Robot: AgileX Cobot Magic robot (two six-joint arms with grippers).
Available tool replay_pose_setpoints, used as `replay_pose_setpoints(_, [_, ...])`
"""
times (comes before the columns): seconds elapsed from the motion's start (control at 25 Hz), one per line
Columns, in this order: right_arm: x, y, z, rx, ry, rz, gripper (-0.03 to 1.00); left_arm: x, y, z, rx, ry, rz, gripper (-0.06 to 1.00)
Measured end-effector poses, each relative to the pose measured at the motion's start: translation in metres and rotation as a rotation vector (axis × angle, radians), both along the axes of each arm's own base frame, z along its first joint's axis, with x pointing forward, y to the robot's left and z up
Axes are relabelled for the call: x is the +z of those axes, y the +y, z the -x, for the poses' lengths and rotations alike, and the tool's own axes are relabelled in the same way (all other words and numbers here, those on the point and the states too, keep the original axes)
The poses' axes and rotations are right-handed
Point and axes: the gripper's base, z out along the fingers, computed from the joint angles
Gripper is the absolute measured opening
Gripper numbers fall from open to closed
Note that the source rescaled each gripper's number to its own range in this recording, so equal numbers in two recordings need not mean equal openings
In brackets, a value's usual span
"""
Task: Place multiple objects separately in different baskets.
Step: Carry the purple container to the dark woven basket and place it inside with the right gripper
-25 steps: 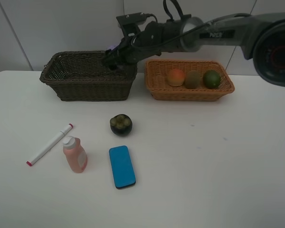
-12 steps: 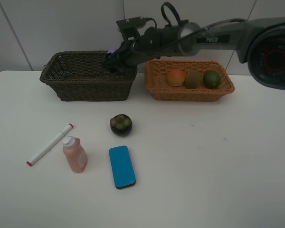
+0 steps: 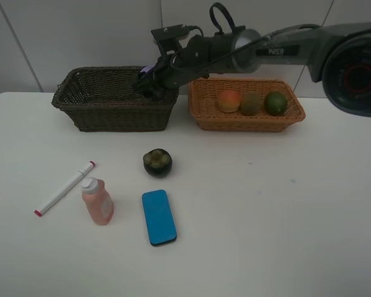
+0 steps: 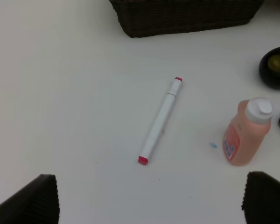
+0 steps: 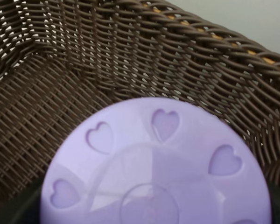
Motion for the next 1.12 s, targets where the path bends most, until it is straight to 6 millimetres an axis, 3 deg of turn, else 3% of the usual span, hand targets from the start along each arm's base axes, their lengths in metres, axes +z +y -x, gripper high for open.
replay_pose_setpoints(0.16, [0.0001, 0.0, -0.0001, 0.0, -0.002, -0.001, 0.52, 0.0, 0.0, 0.0, 0.0, 0.0, 0.0, 1.0])
replay_pose_setpoints(0.32, [0.0029, 0.0004, -0.0013, -0.004, -0.024, -0.013, 0.88, 0.0, 0.0, 0.0, 0.0, 0.0, 0.0, 1.0])
replay_pose_setpoints(0.4, [0.0039, 0.0004, -0.0016, -0.005, -0.029, -0.016, 0.95, 0.0, 0.0, 0.0, 0.0, 0.0, 0.0, 1.0])
replay_pose_setpoints(1.12, [0.004, 0.0005, -0.0016, -0.007, -0.028, -0.02, 0.99, 0.0, 0.0, 0.0, 0.0, 0.0, 0.0, 1.0])
